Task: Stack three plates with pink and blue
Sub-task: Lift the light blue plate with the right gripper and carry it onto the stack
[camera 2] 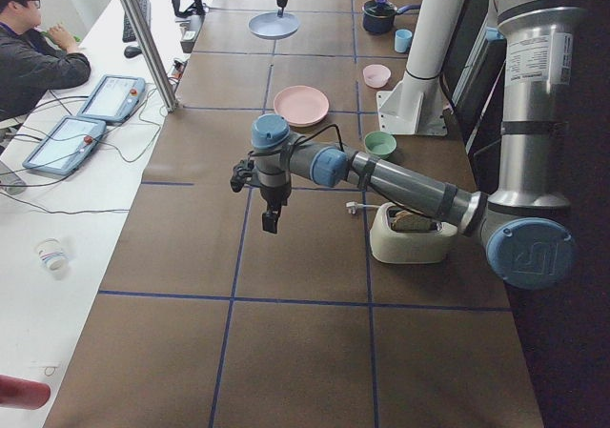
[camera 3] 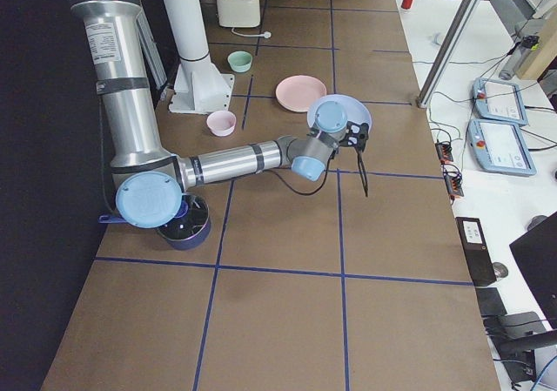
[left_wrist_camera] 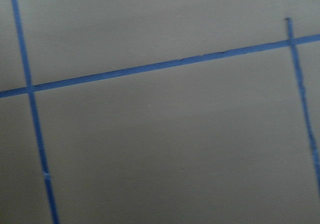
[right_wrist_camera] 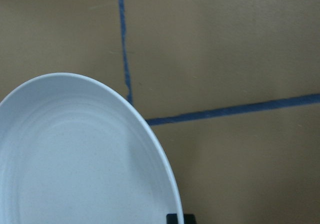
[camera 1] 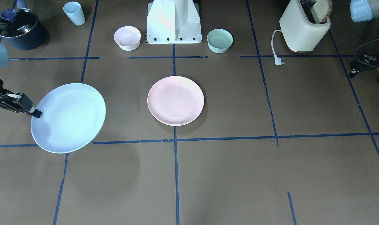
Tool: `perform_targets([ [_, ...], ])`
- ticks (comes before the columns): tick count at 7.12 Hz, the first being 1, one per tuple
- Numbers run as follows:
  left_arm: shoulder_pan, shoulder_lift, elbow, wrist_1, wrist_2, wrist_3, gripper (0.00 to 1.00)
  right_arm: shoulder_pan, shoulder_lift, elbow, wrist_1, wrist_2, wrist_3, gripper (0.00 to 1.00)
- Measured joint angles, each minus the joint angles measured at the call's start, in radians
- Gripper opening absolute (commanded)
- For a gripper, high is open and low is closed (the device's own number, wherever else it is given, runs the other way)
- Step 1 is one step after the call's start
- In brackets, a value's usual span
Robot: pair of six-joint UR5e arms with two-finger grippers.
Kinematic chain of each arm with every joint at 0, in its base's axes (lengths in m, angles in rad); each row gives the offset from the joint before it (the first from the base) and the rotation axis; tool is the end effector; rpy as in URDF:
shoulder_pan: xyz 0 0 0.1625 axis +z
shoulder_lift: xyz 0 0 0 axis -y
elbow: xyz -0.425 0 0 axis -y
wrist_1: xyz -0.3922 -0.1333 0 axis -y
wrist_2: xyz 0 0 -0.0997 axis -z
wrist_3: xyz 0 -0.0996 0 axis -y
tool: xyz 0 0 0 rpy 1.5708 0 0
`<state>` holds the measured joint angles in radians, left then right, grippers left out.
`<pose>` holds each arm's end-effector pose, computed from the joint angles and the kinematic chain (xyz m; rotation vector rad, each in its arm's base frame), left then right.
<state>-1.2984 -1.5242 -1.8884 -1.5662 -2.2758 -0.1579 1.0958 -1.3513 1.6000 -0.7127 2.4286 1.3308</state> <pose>0.0614 -0.4753 0.5290 0.0999 0.7402 0.2030 -0.2117 -0.5383 0.4208 0.0392 -1.2775 0.2626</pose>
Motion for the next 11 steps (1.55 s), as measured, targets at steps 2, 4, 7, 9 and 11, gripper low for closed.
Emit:
perform_targets([
  [2, -0.033, 0.002, 0.065, -0.010, -0.008, 0.069, 1.00, -0.173, 0.123, 0.114, -0.212, -0.167, 0.083, 0.00],
  [4, -0.037, 0.002, 0.078, -0.012, -0.009, 0.077, 1.00, -0.386, 0.228, 0.217, -0.451, -0.404, 0.142, 0.00],
  [7, -0.039, 0.004, 0.086, -0.013, -0.009, 0.079, 1.00, -0.560, 0.267, 0.232, -0.519, -0.602, 0.189, 0.01],
  [9, -0.041, 0.003, 0.087, -0.013, -0.009, 0.078, 1.00, -0.580, 0.267, 0.230, -0.522, -0.626, 0.190, 0.11],
  [11, -0.041, 0.002, 0.087, -0.013, -0.009, 0.078, 1.00, -0.579, 0.256, 0.231, -0.522, -0.624, 0.189, 1.00],
])
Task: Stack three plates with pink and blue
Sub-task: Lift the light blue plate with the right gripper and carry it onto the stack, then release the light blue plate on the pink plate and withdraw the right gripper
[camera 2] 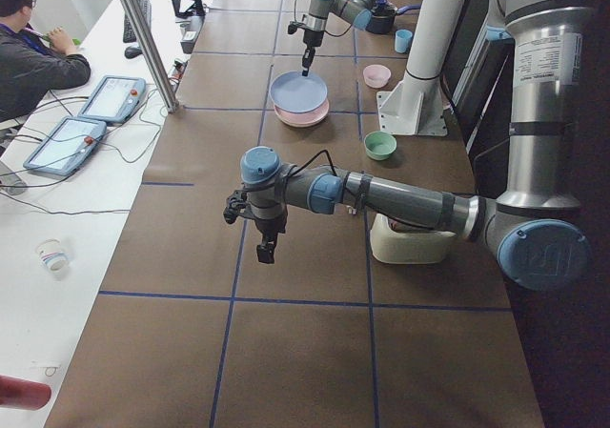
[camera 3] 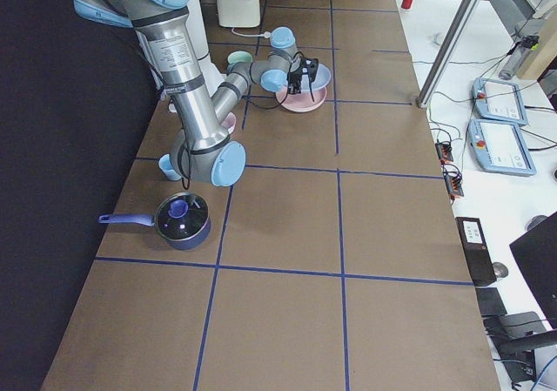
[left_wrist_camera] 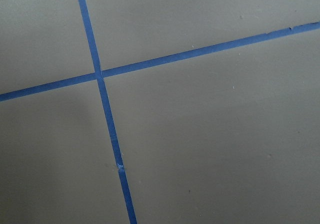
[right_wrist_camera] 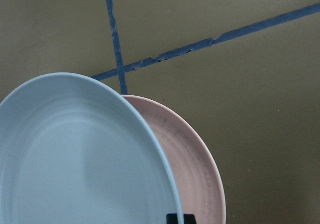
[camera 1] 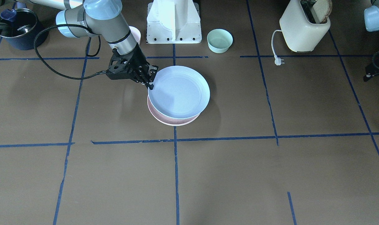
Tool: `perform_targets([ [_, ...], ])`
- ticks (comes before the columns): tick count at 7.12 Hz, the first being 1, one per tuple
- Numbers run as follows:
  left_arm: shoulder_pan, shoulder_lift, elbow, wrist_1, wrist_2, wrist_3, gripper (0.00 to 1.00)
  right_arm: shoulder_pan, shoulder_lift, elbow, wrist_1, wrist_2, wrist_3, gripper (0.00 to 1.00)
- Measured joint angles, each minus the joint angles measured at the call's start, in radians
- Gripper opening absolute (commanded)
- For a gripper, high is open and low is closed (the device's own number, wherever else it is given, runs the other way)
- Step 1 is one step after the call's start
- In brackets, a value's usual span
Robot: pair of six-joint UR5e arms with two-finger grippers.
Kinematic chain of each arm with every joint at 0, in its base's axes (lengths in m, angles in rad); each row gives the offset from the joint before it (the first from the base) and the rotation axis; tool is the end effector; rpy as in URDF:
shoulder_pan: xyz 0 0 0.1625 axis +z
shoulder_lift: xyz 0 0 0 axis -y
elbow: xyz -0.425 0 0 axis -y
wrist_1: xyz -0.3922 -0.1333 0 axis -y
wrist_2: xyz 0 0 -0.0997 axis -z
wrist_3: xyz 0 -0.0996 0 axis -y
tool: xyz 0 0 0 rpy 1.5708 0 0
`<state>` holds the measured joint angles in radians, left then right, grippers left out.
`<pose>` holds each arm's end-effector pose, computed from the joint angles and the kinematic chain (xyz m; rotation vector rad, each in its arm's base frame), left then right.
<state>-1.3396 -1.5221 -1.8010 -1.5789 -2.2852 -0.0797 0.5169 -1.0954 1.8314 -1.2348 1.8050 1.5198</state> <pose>0.0431 -0.4801 0.5713 0.0691 0.7330 0.2123 -0.4828 -0.4012 0.2359 0.0964 -1.0870 0.2935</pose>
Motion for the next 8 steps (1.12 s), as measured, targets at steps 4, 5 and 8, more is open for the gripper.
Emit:
perform_targets([
  [4, 0.000, -0.001, 0.001, 0.000, 0.000, 0.000, 1.00, 0.015, -0.021, 0.015, -0.008, 0.017, -0.003, 1.00],
  [5, 0.000, -0.001, 0.001, 0.000, 0.000, 0.000, 1.00, 0.048, -0.029, 0.029, -0.051, 0.051, -0.023, 1.00],
  [8, -0.022, 0.001, 0.007, 0.004, -0.008, 0.009, 1.00, 0.272, -0.127, 0.154, -0.351, 0.206, -0.476, 1.00],
])
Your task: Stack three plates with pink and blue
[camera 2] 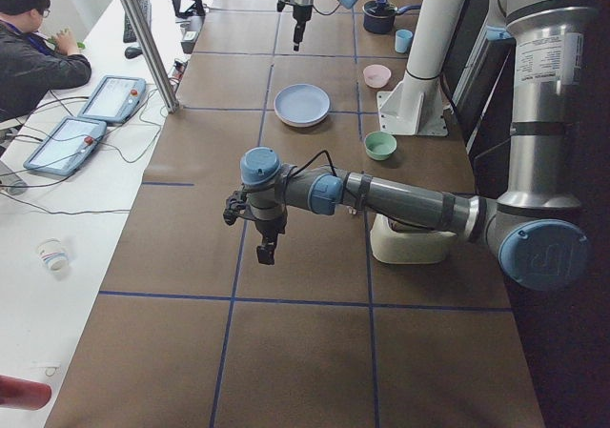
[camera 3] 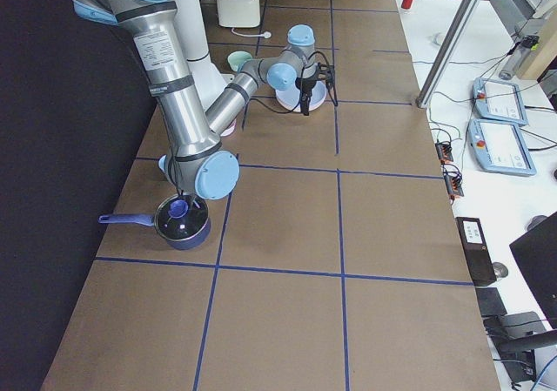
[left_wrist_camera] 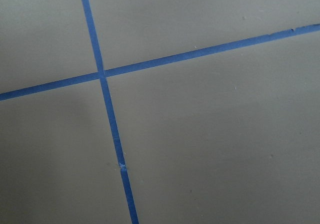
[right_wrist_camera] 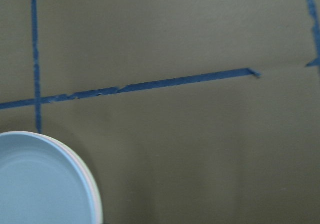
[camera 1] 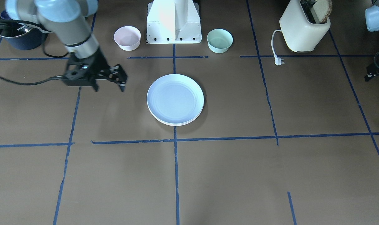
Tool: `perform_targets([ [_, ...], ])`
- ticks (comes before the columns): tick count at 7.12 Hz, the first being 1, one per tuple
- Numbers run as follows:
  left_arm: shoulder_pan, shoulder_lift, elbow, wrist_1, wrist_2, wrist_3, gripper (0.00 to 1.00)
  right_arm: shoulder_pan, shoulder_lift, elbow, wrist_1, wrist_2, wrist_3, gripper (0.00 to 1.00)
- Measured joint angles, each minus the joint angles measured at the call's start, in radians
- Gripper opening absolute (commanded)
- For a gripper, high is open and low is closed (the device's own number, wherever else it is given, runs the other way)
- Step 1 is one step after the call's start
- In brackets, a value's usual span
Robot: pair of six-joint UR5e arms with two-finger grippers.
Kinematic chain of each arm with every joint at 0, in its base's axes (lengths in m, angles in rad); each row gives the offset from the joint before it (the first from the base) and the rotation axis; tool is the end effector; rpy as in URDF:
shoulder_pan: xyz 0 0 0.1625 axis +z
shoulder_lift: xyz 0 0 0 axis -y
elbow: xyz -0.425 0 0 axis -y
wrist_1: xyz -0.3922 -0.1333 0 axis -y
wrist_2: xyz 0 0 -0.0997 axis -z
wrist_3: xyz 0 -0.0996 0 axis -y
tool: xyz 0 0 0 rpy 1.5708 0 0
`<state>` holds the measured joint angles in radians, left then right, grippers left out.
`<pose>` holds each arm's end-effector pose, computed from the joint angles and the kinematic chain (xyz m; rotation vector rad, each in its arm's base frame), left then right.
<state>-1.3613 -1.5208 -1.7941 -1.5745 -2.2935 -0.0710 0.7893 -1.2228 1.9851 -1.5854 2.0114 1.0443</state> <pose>0.0331 -0.4800 0.5753 0.0669 0.7385 0.1961 -0.3320 -0.4636 0.2894 0.1174 -0.8377 0.0823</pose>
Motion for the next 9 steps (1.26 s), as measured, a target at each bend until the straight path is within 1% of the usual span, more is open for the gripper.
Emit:
perform_targets([
  [1, -0.027, 0.000, 0.018, 0.002, -0.016, 0.031, 1.00, 0.120, -0.073, 0.013, -0.044, 0.068, -0.228, 1.00],
  [2, -0.067, 0.000, 0.055, 0.004, -0.039, 0.087, 1.00, 0.264, -0.161, 0.004, -0.062, 0.154, -0.471, 1.00],
  [3, -0.114, 0.000, 0.102, 0.005, -0.058, 0.154, 1.00, 0.418, -0.249, -0.026, -0.069, 0.236, -0.722, 1.00],
  [4, -0.157, 0.000, 0.151, 0.004, -0.071, 0.215, 1.00, 0.553, -0.323, -0.071, -0.072, 0.289, -0.941, 1.00],
  [5, -0.183, 0.001, 0.185, 0.003, -0.084, 0.247, 1.00, 0.649, -0.378, -0.114, -0.073, 0.316, -1.083, 1.00],
  [6, -0.194, 0.001, 0.201, 0.004, -0.092, 0.256, 1.00, 0.704, -0.409, -0.137, -0.071, 0.333, -1.143, 1.00],
  [9, -0.202, 0.002, 0.202, 0.007, -0.096, 0.174, 1.00, 0.739, -0.458, -0.190, -0.062, 0.346, -1.175, 1.00],
])
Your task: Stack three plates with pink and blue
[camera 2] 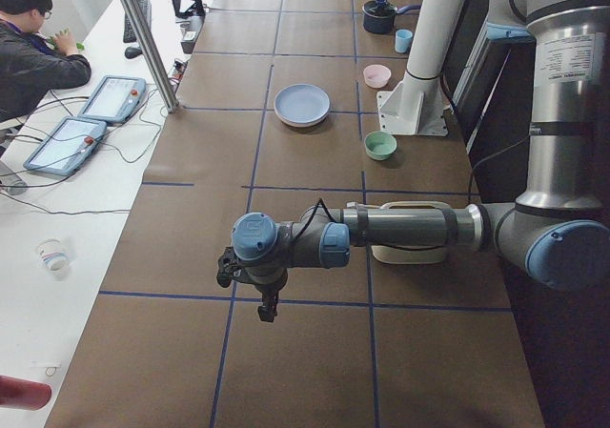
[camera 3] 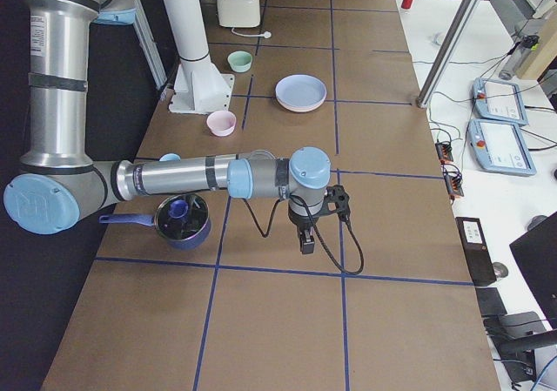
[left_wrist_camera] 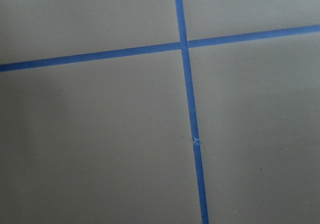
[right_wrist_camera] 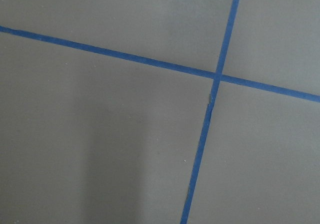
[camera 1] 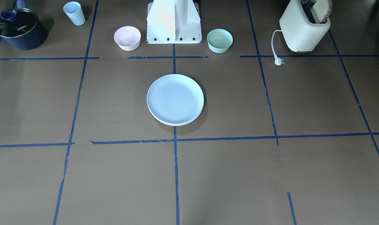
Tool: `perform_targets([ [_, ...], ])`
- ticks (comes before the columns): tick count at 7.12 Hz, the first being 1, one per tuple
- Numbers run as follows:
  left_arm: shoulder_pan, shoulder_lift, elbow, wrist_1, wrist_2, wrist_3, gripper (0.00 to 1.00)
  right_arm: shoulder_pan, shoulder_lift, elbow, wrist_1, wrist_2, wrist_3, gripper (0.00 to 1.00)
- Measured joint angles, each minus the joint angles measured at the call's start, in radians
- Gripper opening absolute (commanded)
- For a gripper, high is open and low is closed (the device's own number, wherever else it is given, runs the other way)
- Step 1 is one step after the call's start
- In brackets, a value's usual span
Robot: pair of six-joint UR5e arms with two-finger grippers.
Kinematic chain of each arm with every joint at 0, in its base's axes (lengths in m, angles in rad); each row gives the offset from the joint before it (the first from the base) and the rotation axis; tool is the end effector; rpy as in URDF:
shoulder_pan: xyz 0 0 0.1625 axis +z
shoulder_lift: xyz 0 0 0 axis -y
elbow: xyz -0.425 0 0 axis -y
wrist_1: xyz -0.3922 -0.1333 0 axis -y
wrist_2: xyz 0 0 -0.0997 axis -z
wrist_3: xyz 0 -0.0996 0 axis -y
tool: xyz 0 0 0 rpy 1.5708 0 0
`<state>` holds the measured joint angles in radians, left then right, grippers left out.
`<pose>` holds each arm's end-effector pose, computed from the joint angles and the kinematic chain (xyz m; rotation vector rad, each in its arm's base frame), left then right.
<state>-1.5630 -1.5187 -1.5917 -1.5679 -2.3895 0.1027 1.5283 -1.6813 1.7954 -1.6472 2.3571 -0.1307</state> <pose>-0.0569 -0.4677 0.6706 0.0067 0.8195 0.0903 0.0438 -0.4473 0.6068 0.0705 -0.7850 -0.1790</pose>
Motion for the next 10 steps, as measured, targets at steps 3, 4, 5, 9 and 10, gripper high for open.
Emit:
perform_targets([
  [3, -0.005, -0.001, -0.003, -0.010, 0.002, -0.088, 1.00, 0.045, -0.005, -0.066, 0.002, 0.000, -0.014, 1.00],
  [4, -0.006, -0.001, -0.004, -0.011, 0.002, -0.095, 1.00, 0.072, -0.004, -0.087, 0.002, 0.001, -0.025, 1.00],
  [5, -0.006, -0.001, -0.004, -0.012, 0.002, -0.095, 1.00, 0.101, -0.004, -0.106, 0.002, 0.002, -0.044, 1.00],
  [9, -0.006, -0.001, -0.003, -0.012, 0.001, -0.089, 1.00, 0.141, -0.034, -0.116, 0.003, 0.022, -0.052, 1.00],
  [10, -0.006, -0.001, -0.003, -0.012, 0.001, -0.089, 1.00, 0.141, -0.035, -0.116, 0.003, 0.026, -0.051, 1.00],
])
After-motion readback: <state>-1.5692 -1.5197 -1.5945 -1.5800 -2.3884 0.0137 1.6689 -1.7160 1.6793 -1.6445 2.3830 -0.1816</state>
